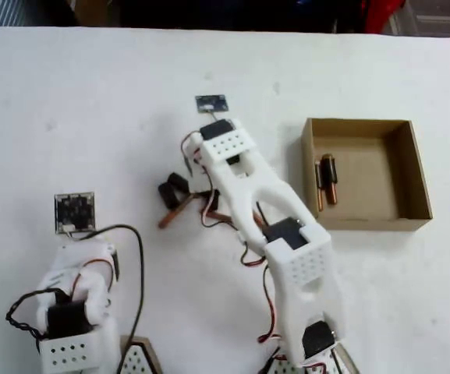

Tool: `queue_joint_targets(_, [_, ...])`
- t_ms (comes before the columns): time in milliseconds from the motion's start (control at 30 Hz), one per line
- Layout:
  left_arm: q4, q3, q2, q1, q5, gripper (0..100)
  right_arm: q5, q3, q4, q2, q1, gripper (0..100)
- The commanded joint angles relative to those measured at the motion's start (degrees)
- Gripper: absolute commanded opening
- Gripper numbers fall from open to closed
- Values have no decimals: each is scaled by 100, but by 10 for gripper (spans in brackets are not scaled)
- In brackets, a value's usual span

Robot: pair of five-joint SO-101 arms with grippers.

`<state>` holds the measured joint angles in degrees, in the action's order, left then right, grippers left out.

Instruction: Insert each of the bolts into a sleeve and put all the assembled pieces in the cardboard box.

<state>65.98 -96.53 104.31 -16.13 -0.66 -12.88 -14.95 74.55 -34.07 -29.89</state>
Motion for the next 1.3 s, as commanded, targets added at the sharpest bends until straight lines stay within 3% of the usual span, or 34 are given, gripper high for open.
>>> queue_joint_targets(0, [0,26,48,-48,-62,23,695,-202,-84,110,277,34])
queue_joint_targets(233, [0,26,48,-48,-62,23,1521,-387,-66,75,910,35])
queue_joint_targets(433, [-9,26,48,-48,-62,23,1934,-352,84,57,971,35])
queue_joint_targets(1067, [0,18,48,-40,-62,23,1978,-387,286,-347,875,36])
queue_joint_targets(1267, [9,18,48,-22,-62,23,1978,-387,268,-497,840,126])
